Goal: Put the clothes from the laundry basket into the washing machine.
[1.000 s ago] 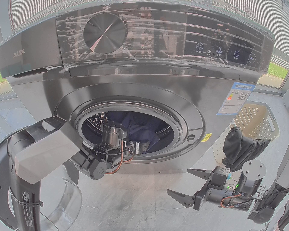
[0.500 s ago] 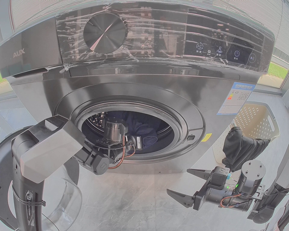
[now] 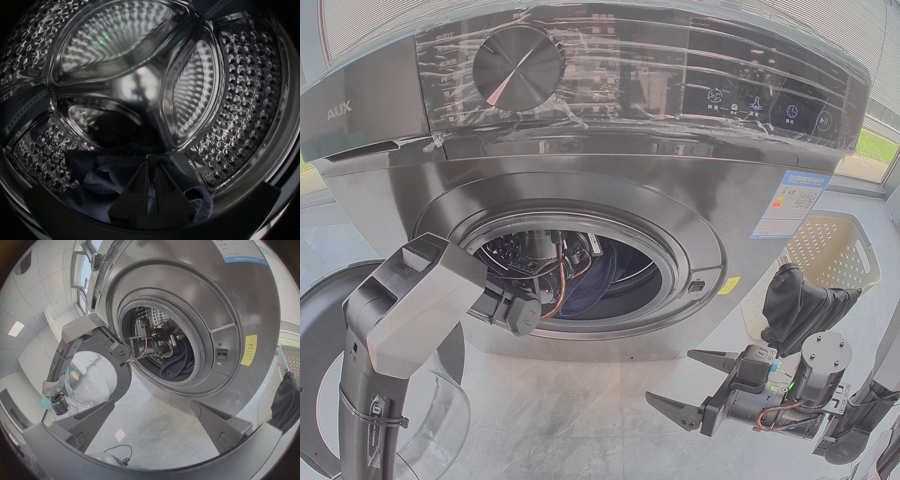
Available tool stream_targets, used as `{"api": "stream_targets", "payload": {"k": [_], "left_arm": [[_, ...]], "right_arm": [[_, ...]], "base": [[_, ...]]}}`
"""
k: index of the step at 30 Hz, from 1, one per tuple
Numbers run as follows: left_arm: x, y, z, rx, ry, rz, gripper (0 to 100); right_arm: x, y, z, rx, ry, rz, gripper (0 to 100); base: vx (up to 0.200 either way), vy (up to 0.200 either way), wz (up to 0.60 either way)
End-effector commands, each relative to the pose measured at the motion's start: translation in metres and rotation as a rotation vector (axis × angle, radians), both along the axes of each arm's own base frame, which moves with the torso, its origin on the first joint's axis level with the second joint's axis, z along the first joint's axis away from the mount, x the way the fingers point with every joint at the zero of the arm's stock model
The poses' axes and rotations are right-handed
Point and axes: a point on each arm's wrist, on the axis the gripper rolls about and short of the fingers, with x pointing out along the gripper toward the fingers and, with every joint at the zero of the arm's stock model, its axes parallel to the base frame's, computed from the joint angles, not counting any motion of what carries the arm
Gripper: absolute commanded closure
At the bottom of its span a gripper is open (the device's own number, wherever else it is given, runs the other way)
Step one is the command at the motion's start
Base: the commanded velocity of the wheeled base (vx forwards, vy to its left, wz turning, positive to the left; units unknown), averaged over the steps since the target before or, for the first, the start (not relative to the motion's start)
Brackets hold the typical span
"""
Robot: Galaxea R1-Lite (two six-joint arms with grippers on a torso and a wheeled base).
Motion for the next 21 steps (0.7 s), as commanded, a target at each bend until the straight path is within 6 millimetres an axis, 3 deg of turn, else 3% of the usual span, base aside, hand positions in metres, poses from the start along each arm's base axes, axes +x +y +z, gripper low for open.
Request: {"api": "stream_targets", "payload": {"k": [1,8,9,16,21], "left_arm": [[0.013,-0.006,-0.008,-0.020,-0.030,0.016,100],[0.013,-0.009,-0.010,-0.028,-0.048,0.010,100],[0.011,-0.010,-0.012,-0.025,-0.043,0.007,0],[-0.017,-0.003,-0.032,0.095,0.116,-0.028,0],[-0.023,0.003,-0.048,0.188,0.162,-0.040,0]], "right_arm": [[0.000,0.000,0.000,-0.001,0.000,0.001,0],[0.000,0.000,0.000,0.000,-0.001,0.001,0],[0.000,0.000,0.000,0.000,-0.001,0.001,0],[0.000,0.000,0.000,-0.002,0.002,0.001,0],[0.000,0.000,0.000,-0.002,0.002,0.001,0]], "base": [[0.000,0.000,0.00],[0.000,0.000,0.00],[0.000,0.000,0.00],[0.000,0.000,0.00],[0.000,0.000,0.00]]}}
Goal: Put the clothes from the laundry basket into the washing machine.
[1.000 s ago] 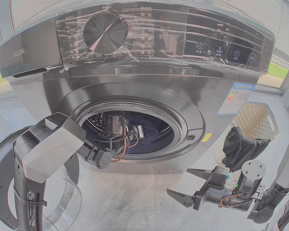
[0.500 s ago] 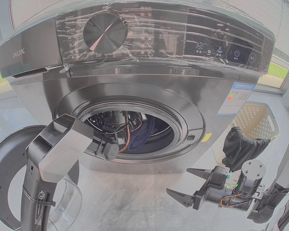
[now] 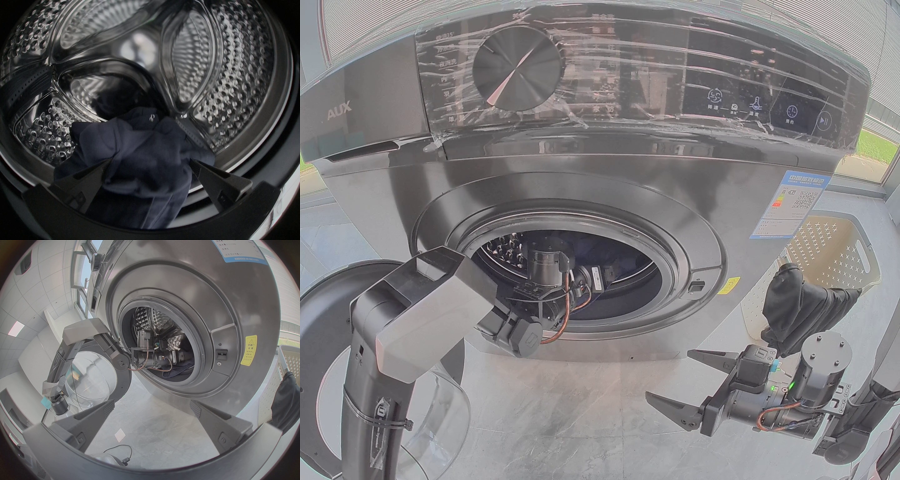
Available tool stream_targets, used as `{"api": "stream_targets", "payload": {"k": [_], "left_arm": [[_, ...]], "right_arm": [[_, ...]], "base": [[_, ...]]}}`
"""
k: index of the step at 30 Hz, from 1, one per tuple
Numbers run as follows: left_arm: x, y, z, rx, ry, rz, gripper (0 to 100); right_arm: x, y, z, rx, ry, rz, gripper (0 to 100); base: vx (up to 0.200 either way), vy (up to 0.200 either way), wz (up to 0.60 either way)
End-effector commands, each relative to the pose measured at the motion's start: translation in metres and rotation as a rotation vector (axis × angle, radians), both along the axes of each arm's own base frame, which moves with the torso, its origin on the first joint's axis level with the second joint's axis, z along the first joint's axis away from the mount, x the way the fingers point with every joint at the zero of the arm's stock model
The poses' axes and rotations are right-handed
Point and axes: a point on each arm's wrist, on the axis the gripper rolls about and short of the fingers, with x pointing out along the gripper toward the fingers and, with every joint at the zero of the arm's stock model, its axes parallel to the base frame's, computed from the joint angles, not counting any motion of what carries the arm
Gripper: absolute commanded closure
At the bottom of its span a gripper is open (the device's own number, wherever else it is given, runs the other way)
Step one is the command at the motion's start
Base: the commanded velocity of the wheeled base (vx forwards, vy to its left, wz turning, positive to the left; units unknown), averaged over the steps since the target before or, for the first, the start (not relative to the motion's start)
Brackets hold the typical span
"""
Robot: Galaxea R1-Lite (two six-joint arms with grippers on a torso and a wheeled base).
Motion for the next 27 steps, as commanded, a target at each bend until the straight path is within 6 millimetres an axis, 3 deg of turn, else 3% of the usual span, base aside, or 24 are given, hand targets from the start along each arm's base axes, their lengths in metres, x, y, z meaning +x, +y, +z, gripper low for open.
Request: {"api": "stream_targets", "payload": {"k": [1,8,9,20,27], "left_arm": [[-0.010,0.006,-0.004,0.060,0.036,-0.014,0],[-0.006,0.006,-0.016,0.076,0.054,-0.010,0],[-0.006,0.007,-0.017,0.078,0.053,-0.008,100],[-0.001,0.015,-0.016,0.087,0.058,0.007,100],[0.027,0.006,0.022,-0.089,-0.086,0.046,100]], "right_arm": [[0.000,0.000,-0.001,-0.002,0.002,0.000,0],[0.000,0.000,0.000,-0.001,0.001,0.000,0],[0.000,0.000,-0.001,-0.002,0.002,0.000,0],[0.000,0.000,0.000,-0.001,0.001,0.000,0],[0.000,0.000,0.000,0.000,0.000,0.000,0]], "base": [[0.000,0.000,0.00],[0.000,0.000,0.00],[0.000,0.000,0.00],[0.000,0.000,0.00],[0.000,0.000,0.00]]}}
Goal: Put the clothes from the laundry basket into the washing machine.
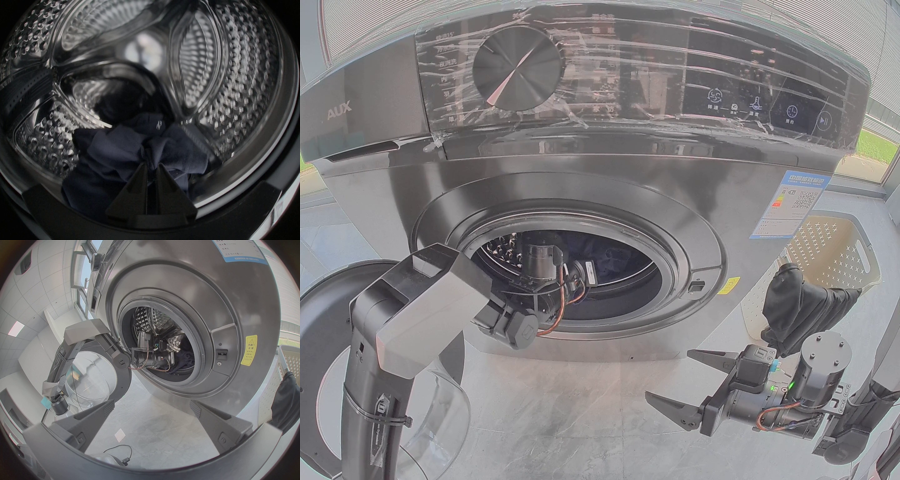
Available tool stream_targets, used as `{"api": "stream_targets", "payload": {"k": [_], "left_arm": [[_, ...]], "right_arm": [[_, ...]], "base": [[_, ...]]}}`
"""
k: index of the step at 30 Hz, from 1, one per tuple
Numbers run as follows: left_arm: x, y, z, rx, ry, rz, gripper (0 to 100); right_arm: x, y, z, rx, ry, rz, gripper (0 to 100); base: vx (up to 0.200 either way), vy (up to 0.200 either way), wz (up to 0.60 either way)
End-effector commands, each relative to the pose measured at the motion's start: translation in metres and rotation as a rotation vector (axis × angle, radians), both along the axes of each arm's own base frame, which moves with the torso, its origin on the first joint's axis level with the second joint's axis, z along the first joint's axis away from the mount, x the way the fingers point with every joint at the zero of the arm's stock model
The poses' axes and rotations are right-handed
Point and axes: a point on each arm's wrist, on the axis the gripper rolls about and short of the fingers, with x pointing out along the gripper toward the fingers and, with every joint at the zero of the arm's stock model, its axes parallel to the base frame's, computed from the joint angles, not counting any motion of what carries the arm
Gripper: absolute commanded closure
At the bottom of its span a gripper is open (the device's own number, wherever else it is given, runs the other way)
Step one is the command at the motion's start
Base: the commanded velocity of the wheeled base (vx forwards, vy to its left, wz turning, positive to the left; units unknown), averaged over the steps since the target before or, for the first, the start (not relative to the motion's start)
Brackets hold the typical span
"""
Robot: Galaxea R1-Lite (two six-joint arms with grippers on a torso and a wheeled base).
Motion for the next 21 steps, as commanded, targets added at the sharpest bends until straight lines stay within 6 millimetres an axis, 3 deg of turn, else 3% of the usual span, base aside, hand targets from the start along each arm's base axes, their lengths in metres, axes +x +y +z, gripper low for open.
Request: {"api": "stream_targets", "payload": {"k": [1,9,20,21], "left_arm": [[0.020,-0.005,0.026,-0.141,-0.109,0.036,100],[0.043,-0.008,0.033,-0.223,-0.244,0.078,100],[0.043,-0.010,0.030,-0.218,-0.238,0.075,100],[0.042,-0.010,0.031,-0.219,-0.239,0.074,0]], "right_arm": [[0.000,0.000,0.000,0.000,-0.001,0.000,0],[0.000,0.000,0.000,0.000,-0.001,0.000,0],[0.000,0.000,0.000,-0.001,0.000,0.000,0],[0.000,0.000,0.000,-0.001,0.000,0.000,0]], "base": [[0.000,0.000,0.00],[0.000,0.000,0.00],[0.000,0.000,0.00],[0.000,0.000,0.00]]}}
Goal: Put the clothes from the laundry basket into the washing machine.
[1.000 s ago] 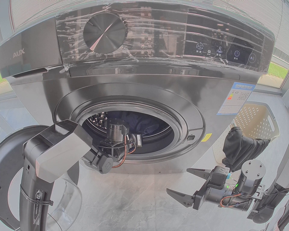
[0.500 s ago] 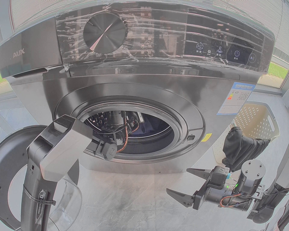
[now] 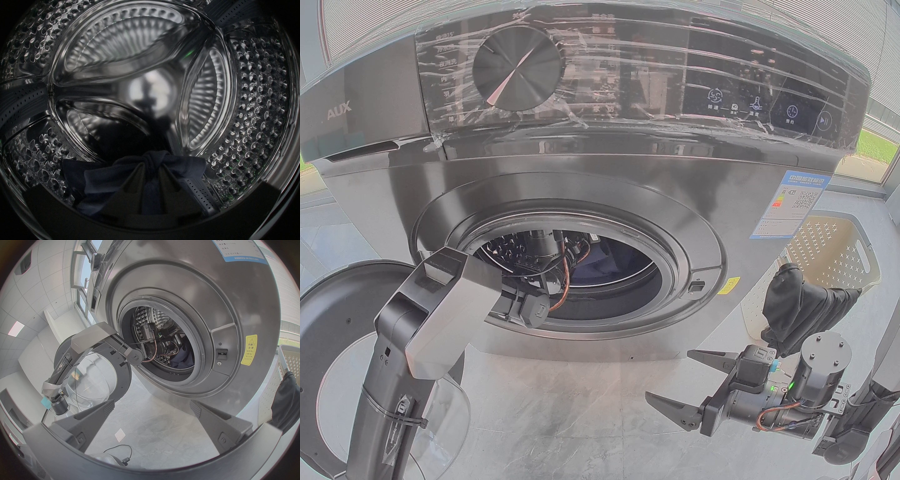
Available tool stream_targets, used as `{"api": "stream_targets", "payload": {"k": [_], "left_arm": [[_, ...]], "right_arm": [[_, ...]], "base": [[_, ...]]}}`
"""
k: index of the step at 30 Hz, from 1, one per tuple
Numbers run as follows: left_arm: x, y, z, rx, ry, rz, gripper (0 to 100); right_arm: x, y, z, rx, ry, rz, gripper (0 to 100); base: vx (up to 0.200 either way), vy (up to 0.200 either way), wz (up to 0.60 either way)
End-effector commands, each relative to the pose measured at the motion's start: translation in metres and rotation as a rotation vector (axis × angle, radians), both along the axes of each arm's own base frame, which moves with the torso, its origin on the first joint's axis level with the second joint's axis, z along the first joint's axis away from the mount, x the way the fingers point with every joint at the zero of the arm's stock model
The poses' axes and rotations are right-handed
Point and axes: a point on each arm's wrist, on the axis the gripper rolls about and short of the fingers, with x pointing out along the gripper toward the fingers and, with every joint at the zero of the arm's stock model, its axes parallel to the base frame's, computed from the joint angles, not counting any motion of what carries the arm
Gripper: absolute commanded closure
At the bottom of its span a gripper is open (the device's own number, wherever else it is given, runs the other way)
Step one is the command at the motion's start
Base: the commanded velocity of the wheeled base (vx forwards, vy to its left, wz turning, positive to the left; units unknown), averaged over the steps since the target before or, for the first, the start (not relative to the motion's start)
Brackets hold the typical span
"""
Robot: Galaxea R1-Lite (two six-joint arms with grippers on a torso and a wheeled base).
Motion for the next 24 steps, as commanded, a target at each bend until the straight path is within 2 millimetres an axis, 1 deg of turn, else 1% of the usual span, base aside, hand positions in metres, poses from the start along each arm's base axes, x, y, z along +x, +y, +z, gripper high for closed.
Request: {"api": "stream_targets", "payload": {"k": [1,4,5,6,8,11,13,14,16,19,20,21,23,24], "left_arm": [[-0.001,-0.002,-0.003,0.003,0.006,-0.005,0],[-0.008,-0.001,-0.005,0.036,0.033,-0.002,0],[-0.012,0.000,-0.007,0.080,0.045,0.004,0],[-0.019,0.003,-0.006,0.142,0.050,0.004,0],[-0.028,0.007,-0.006,0.213,0.060,-0.001,0],[-0.042,0.003,-0.009,0.245,0.079,-0.026,0],[-0.056,0.002,-0.003,0.246,0.075,-0.046,0],[-0.067,0.001,0.003,0.250,0.076,-0.060,0],[-0.086,-0.002,0.008,0.265,0.089,-0.107,0],[-0.123,0.000,0.009,0.305,0.138,-0.177,0],[-0.127,0.000,0.007,0.311,0.144,-0.186,0],[-0.148,0.004,0.006,0.336,0.162,-0.211,0],[-0.171,0.009,0.007,0.345,0.164,-0.236,0],[-0.186,0.014,0.009,0.345,0.159,-0.254,0]], "right_arm": [[0.000,0.000,0.000,0.000,0.000,0.000,0],[0.000,0.000,0.000,0.000,0.000,0.000,0],[0.000,0.000,0.000,0.000,0.000,-0.001,0],[0.000,-0.001,0.000,-0.002,0.001,-0.001,0],[-0.001,-0.001,0.001,0.001,-0.001,-0.001,0],[-0.001,-0.002,0.002,0.003,-0.004,-0.003,0],[-0.002,-0.002,0.002,0.003,-0.004,-0.003,0],[-0.002,-0.003,0.002,0.003,-0.004,-0.003,0],[-0.003,-0.003,0.003,0.005,-0.006,-0.001,0],[-0.004,-0.004,0.003,0.003,-0.004,-0.001,0],[-0.004,-0.004,0.002,0.002,-0.003,0.000,0],[-0.006,-0.005,0.002,0.000,0.000,0.000,0],[-0.008,-0.008,0.006,0.007,-0.008,-0.001,0],[-0.010,-0.009,0.007,0.009,-0.010,0.001,0]], "base": [[0.000,0.000,0.00],[0.000,0.000,0.00],[0.000,0.000,0.00],[0.000,0.000,0.00],[0.000,0.000,0.00],[0.000,0.000,0.00],[0.000,0.000,0.00],[0.000,0.000,0.00],[0.000,0.000,0.00],[0.000,0.000,0.00],[0.000,0.000,0.00],[0.000,0.000,0.00],[0.000,0.000,0.00],[0.000,0.000,0.00]]}}
